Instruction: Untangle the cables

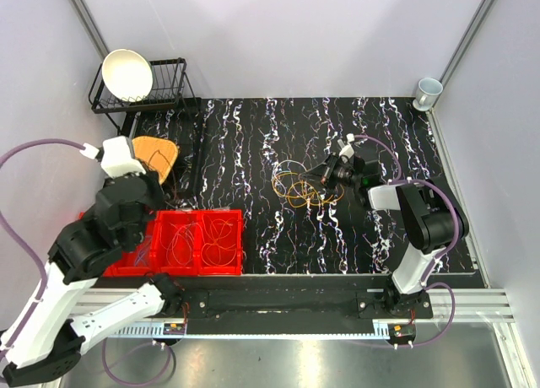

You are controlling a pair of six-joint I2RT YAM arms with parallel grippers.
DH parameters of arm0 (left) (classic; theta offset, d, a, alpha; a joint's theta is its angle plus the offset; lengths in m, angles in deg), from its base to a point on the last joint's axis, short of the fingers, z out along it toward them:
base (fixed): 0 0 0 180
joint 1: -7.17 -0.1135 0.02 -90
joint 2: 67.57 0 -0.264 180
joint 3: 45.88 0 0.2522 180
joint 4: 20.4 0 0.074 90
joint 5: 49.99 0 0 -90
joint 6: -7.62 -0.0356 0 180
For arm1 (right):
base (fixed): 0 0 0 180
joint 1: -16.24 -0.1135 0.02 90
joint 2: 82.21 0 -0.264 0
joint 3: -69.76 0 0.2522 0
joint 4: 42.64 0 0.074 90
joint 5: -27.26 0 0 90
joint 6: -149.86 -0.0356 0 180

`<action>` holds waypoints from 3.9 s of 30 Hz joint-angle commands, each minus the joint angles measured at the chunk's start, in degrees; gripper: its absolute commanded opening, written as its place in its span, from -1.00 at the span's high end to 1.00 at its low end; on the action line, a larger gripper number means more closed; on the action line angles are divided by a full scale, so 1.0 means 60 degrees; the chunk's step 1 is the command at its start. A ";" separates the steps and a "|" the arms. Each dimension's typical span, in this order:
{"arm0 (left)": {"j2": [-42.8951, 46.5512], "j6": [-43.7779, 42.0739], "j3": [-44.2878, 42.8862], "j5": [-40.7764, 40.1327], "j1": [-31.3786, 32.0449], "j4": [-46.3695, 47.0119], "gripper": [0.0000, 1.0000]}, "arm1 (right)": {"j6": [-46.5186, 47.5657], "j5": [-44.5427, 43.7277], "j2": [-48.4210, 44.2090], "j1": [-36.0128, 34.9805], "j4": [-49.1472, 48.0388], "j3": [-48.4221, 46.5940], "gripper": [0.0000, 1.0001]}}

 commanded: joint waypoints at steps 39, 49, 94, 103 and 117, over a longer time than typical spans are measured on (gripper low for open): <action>0.0508 0.2015 0.4233 0.5675 -0.6104 0.0172 1.00 | -0.0355 0.0437 0.0318 0.0044 -0.0528 -0.0387 1.00; 0.0306 0.1092 0.1014 0.4544 -0.6830 -0.0176 1.00 | -0.0560 0.0569 0.0450 0.0044 -0.0762 -0.0401 1.00; -0.1734 0.1955 0.1592 0.0144 -1.3083 0.1388 0.95 | -0.3386 0.1682 0.3321 0.0044 -0.5127 -0.0592 1.00; -0.2187 0.3023 0.2693 0.1450 -1.3655 0.2107 1.00 | -0.4002 0.1800 0.3790 0.0029 -0.5918 -0.0694 1.00; -0.2539 0.4328 0.4848 0.5127 -1.6937 0.3470 1.00 | -0.4704 0.1873 0.4346 0.0029 -0.6753 -0.0855 1.00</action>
